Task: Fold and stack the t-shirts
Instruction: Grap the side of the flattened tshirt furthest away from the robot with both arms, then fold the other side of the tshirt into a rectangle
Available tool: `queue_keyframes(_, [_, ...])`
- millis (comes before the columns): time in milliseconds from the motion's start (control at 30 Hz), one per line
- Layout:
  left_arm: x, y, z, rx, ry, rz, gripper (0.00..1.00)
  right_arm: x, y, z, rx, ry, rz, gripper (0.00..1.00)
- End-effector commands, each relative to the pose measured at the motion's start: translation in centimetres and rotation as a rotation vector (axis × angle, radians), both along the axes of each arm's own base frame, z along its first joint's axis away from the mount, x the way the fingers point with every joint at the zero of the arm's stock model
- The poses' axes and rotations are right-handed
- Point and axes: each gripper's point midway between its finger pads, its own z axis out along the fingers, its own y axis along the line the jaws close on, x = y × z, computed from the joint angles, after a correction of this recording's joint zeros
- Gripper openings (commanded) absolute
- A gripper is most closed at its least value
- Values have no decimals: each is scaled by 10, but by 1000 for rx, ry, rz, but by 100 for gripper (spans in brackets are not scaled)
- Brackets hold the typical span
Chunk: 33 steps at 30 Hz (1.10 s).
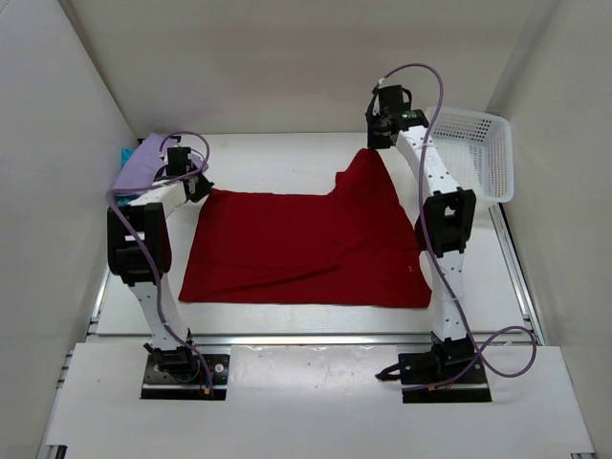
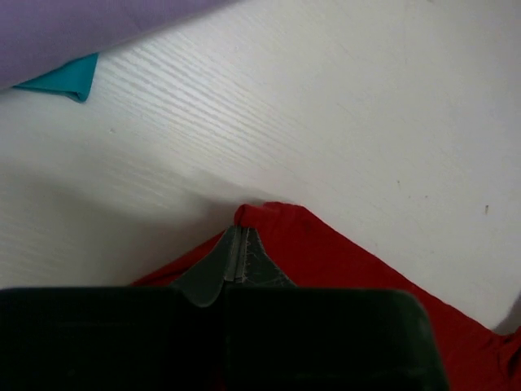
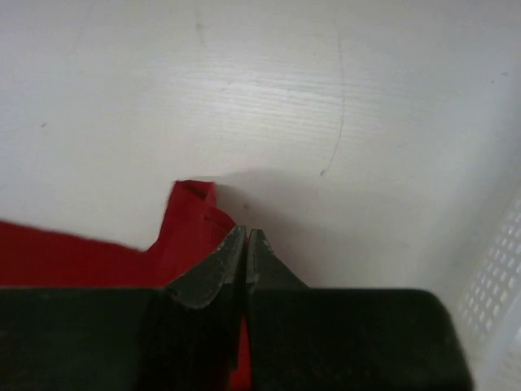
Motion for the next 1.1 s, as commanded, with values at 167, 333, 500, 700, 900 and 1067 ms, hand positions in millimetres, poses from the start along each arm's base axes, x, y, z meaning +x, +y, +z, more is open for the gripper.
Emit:
queue_keyframes(167, [-11, -4, 54, -33, -130, -29, 0, -93, 6, -15, 88, 88, 60, 0])
queue_keyframes(333, [-30, 6, 50, -82, -118, -11, 0, -131, -9, 6, 150, 8, 33, 0])
queue_keyframes(500, [-57, 20, 46, -29, -104, 18, 0, -181, -12, -8, 185, -4, 8, 0])
queue_keyframes(700, [-70, 23, 53, -58, -125, 26, 0, -218, -28, 24, 203, -131, -42, 0])
queue_keyframes(900, [-79, 26, 68, -24, -138, 17, 0, -264, -49, 14, 213, -143, -92, 0])
queue_keyframes(1067, [-95, 34, 66, 10, -121, 24, 0, -301, -56, -11, 222, -118, -129, 0])
